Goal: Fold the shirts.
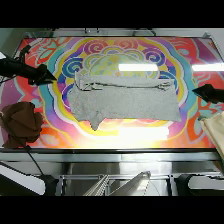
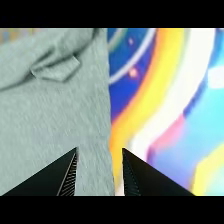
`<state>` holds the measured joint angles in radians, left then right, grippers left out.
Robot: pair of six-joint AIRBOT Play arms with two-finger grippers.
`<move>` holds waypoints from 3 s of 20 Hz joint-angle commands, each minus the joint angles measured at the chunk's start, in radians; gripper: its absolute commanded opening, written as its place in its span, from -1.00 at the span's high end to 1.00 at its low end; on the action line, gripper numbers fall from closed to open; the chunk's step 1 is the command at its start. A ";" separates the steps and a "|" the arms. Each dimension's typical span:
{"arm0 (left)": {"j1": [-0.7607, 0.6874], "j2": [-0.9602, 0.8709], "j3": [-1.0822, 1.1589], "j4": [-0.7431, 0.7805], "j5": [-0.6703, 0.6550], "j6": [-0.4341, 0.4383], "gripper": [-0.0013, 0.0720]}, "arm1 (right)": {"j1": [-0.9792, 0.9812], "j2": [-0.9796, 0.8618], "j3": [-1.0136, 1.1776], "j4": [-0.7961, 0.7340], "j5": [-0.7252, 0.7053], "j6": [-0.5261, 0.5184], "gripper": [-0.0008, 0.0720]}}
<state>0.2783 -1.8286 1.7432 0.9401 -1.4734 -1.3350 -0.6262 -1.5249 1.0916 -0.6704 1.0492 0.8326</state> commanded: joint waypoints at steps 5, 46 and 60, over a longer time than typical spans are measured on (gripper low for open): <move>-0.062 0.125 -0.535 0.010 0.080 0.023 0.16 | 0.048 -0.025 -0.134 -0.201 0.057 0.111 0.09; -0.123 -0.018 0.019 -0.131 -0.041 0.077 0.92 | 0.259 -0.068 -0.003 0.002 -0.214 0.072 0.94; -0.147 -0.338 0.302 -0.134 -0.033 -0.009 0.05 | 0.285 -0.114 0.065 -0.234 -0.244 0.136 -0.24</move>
<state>0.1059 -2.1609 2.0361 0.8097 -1.5028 -1.3109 -0.3164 -1.6508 1.1267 -0.7708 0.7410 0.9100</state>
